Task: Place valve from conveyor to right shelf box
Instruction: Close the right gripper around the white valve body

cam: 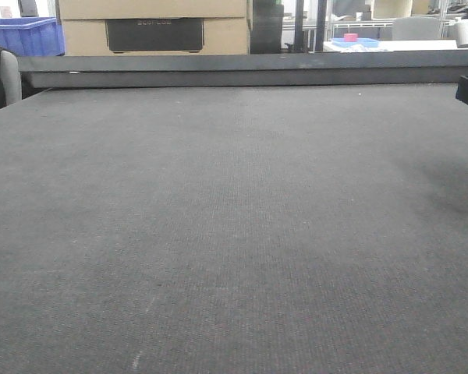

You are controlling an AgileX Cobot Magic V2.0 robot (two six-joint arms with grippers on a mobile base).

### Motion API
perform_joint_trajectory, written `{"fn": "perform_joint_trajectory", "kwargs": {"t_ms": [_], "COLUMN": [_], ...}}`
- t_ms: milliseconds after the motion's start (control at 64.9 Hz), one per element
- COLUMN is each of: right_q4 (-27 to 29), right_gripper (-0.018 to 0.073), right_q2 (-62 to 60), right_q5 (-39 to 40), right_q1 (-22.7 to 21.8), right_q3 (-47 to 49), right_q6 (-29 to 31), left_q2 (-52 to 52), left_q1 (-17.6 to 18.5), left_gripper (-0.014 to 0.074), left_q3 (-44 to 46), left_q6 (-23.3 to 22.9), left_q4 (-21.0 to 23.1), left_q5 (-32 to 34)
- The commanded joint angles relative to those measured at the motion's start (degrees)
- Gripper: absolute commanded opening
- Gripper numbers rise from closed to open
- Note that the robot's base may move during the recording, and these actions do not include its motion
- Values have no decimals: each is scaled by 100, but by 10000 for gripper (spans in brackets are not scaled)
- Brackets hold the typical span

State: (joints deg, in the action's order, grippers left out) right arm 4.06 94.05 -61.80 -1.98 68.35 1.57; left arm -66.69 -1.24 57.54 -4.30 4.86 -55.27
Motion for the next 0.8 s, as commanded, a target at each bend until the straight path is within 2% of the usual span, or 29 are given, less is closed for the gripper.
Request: {"fn": "perform_joint_trajectory", "kwargs": {"t_ms": [0,77,185,339,539,740,786], "right_q4": [-82,-82,-82,-82,-82,-82,-82], "right_gripper": [204,67,-172,-162,-162,-162,-162], "right_q2": [14,14,14,-154,-772,-1316,-1391], "right_q5": [12,12,-62,-481,-645,-548,-548], "right_q1": [-21,-21,-21,-21,-21,-21,-21], "right_q3": [5,5,5,179,409,420,420], "right_q6": [8,8,8,8,8,8,8], "left_q2": [8,8,8,-3,-317,-925,-1049], "left_q1": [-27,-27,-27,-30,-30,-30,-30], "left_gripper": [-111,-111,-111,-111,-111,-104,-67], "left_q3": [43,43,43,161,922,1268,1268], "left_q6": [-37,-37,-37,-26,430,430,430], "left_q4": [30,30,30,30,-132,-1089,-1254], "left_q5": [-49,-49,-92,-398,-1469,-1469,-1469]}}
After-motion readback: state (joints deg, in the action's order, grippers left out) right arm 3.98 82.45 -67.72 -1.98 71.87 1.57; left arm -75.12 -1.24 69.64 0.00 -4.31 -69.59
